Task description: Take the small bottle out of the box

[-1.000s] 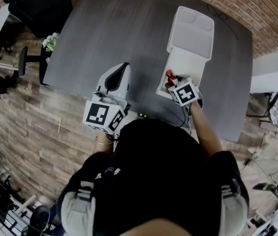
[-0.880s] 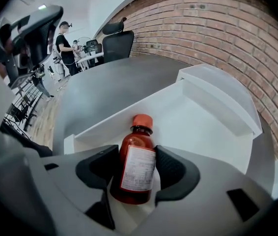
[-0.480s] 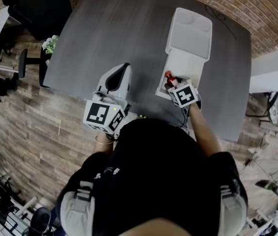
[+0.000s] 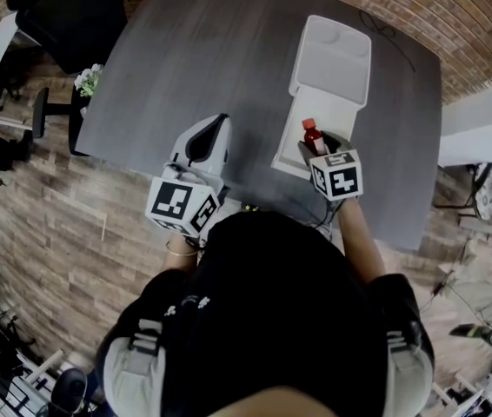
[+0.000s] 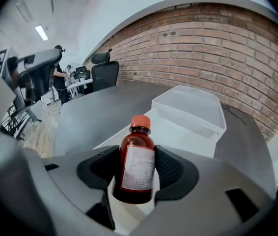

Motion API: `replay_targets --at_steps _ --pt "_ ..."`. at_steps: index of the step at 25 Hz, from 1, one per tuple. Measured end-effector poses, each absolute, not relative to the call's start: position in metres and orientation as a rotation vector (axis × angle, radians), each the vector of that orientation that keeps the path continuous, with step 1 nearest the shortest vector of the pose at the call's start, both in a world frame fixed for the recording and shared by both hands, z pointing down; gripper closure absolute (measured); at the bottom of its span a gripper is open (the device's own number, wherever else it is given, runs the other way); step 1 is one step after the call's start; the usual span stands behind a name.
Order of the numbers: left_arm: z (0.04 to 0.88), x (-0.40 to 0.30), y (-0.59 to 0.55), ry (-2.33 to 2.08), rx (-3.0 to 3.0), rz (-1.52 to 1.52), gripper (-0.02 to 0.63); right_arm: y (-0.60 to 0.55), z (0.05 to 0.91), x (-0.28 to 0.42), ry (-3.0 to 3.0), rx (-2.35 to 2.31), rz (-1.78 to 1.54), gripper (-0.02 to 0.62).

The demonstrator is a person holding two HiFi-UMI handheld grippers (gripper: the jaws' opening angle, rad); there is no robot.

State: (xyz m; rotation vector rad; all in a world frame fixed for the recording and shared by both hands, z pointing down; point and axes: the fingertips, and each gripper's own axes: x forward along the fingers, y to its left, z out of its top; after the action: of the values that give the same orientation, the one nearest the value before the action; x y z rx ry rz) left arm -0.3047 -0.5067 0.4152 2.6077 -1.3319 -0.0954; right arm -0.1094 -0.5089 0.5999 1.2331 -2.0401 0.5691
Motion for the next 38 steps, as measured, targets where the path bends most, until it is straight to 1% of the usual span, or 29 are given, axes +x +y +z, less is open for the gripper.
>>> replay_targets --at_steps 8,16,22,31,38 --pt "0.412 -0.293 -0.506 -1.320 2.638 -0.054 0.603 -0.513 0.534 -0.092 -2.165 1.443 0.542 0.368" --pt "0.406 -0.270 -0.505 -1.274 2.673 -0.020 0.603 -0.512 0.457 -0.084 -2.297 1.590 0.402 0.368" --pt "0.403 -0.260 -0.506 -1.260 2.694 0.001 0.603 -0.507 0.415 -0.074 -2.364 1.690 0.332 0.368" --pt "0.403 -0.254 -0.508 -1.238 2.702 0.023 0.603 -0.500 0.378 -0.058 -2.396 1.858 0.238 0.367" --pt "0.403 -0.257 -0.508 -1.237 2.713 0.008 0.603 -0.498 0.371 -0.058 -2.400 1.888 0.202 0.368"
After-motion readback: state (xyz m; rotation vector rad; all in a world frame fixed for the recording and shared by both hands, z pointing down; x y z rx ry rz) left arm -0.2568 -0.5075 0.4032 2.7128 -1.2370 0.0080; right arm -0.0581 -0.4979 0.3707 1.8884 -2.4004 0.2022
